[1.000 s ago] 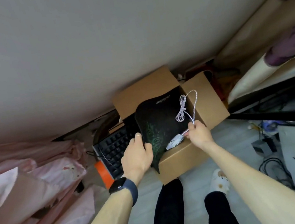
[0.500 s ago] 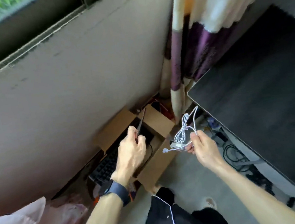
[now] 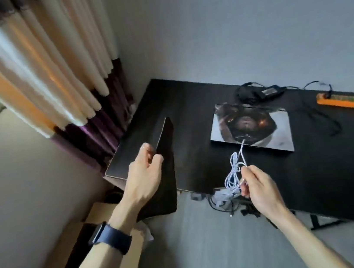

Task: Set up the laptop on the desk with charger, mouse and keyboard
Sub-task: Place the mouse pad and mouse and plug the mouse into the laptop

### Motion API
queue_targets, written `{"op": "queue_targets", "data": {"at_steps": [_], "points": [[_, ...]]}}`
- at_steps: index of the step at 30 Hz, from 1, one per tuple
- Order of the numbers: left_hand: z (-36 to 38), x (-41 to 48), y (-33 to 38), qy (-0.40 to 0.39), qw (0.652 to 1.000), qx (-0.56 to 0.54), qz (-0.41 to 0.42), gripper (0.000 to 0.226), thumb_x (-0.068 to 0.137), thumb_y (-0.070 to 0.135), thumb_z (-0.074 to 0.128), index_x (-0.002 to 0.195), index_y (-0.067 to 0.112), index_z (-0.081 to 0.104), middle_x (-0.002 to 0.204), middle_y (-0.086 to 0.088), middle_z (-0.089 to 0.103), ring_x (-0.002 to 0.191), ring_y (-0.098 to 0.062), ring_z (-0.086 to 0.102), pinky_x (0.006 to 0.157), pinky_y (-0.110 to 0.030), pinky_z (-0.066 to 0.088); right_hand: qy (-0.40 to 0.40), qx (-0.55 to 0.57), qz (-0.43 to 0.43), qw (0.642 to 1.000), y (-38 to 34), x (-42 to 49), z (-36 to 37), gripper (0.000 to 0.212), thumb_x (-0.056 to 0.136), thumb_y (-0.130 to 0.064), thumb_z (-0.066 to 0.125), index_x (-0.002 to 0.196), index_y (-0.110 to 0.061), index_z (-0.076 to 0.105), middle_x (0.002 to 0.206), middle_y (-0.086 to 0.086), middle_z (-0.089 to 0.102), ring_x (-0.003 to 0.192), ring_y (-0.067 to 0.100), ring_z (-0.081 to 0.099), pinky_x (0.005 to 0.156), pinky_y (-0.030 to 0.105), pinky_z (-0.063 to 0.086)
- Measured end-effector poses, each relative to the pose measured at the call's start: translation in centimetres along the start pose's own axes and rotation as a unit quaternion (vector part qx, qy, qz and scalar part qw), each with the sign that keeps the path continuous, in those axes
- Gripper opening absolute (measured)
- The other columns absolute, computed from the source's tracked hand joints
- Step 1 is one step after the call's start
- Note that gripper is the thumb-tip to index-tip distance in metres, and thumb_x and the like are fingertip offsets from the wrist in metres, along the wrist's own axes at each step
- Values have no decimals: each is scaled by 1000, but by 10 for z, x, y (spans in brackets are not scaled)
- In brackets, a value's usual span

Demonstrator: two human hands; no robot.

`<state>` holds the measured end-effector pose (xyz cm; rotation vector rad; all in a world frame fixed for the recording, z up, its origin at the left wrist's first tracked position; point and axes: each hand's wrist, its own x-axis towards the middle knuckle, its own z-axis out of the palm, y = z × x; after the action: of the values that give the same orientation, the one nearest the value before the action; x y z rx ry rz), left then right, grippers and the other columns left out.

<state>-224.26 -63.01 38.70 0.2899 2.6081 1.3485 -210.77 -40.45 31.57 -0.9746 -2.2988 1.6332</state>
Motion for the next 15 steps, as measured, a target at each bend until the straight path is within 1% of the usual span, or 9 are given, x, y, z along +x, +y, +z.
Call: {"op": "queue_targets", "data": {"at_steps": [2,4,7,9,11,12,15], "points": [[43,2,43,-16,999,-23,25,19,98,21,48,80,22,42,69,5,50,62,-11,45,60,-33,36,42,7,13,999,19,-1,-51,40,102,-26,47,73,0,47,55,0,53,54,13,48,59,35,42],[96,0,86,-50,996,-58,43,19,98,20,48,80,17,41,69,4,45,64,-12,41,61,-34,34,97,21,27,995,37,-2,-107,39,102,-27,47,73,-1,48,56,0,53,53,12,47,56,30,42],[169,-6,132,-101,988,-110,47,21,96,19,49,78,15,39,67,4,39,63,-10,36,61,-30,32,173,62,57,981,66,-12,-175,38,102,-24,48,71,-1,48,58,3,52,49,10,43,47,20,38],[209,-10,152,-131,981,-134,44,21,95,16,50,77,14,39,69,3,40,62,-7,37,61,-25,33,211,84,75,971,83,-20,-209,37,102,-23,47,72,-1,48,59,4,50,49,11,42,45,19,37],[258,-15,179,-173,972,-154,38,20,94,17,51,78,14,40,72,2,43,69,-10,40,66,-27,35,261,94,94,956,104,-28,-252,37,103,-23,47,73,-2,48,59,4,50,50,11,44,46,17,38],[278,-18,189,-190,967,-164,35,21,94,17,51,77,15,39,73,3,44,72,-12,41,70,-30,36,277,89,101,952,113,-29,-269,37,103,-24,47,72,-4,49,59,4,50,49,9,44,48,18,40],[340,-24,226,-247,950,-188,38,25,93,13,51,73,16,36,71,5,40,70,-12,37,70,-31,32,327,93,119,933,138,-28,-315,38,103,-26,48,73,-4,49,59,4,50,51,12,45,60,34,41]]}}
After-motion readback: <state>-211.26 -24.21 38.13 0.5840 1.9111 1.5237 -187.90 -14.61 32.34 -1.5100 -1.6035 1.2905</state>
